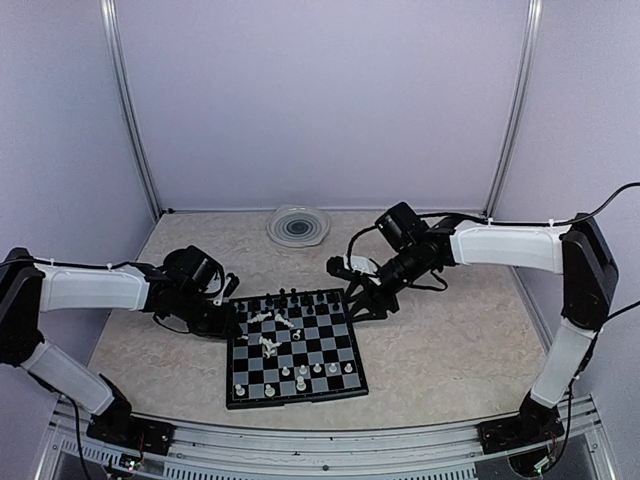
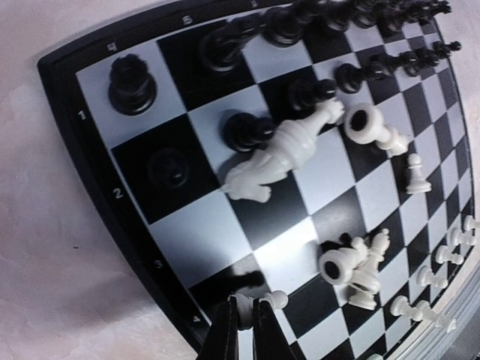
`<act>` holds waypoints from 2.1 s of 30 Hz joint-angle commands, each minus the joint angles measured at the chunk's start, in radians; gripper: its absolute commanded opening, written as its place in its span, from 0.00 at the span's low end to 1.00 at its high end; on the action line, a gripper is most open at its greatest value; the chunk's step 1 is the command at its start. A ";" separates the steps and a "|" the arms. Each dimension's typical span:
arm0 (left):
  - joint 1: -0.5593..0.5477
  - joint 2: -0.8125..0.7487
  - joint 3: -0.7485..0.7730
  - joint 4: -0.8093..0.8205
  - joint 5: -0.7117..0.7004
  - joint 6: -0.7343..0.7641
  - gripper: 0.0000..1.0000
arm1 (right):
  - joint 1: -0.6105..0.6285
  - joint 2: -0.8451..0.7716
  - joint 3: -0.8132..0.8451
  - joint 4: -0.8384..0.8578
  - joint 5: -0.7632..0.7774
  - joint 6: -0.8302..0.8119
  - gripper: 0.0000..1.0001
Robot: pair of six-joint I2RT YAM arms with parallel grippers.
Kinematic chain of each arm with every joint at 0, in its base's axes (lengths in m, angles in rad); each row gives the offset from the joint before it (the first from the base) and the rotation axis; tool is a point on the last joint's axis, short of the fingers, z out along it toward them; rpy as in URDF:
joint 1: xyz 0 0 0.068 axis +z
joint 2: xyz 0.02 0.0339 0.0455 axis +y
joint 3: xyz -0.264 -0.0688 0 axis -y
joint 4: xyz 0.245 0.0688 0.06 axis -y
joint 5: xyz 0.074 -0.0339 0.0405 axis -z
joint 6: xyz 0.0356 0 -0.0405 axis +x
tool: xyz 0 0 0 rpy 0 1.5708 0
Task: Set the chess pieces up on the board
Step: Place the pawn on the chessboard, then pass from the left arm to the right
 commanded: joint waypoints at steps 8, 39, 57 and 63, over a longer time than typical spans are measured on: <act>0.002 -0.091 -0.027 0.168 0.132 -0.069 0.03 | 0.056 0.120 0.267 -0.091 -0.048 0.102 0.53; -0.017 -0.096 -0.067 0.427 0.365 -0.241 0.04 | 0.348 0.241 0.349 0.206 0.496 0.074 0.36; -0.028 -0.087 -0.071 0.442 0.368 -0.245 0.05 | 0.348 0.252 0.355 0.188 0.395 0.083 0.10; -0.026 -0.095 -0.032 0.369 0.305 -0.207 0.34 | 0.348 0.256 0.383 0.115 0.379 0.051 0.04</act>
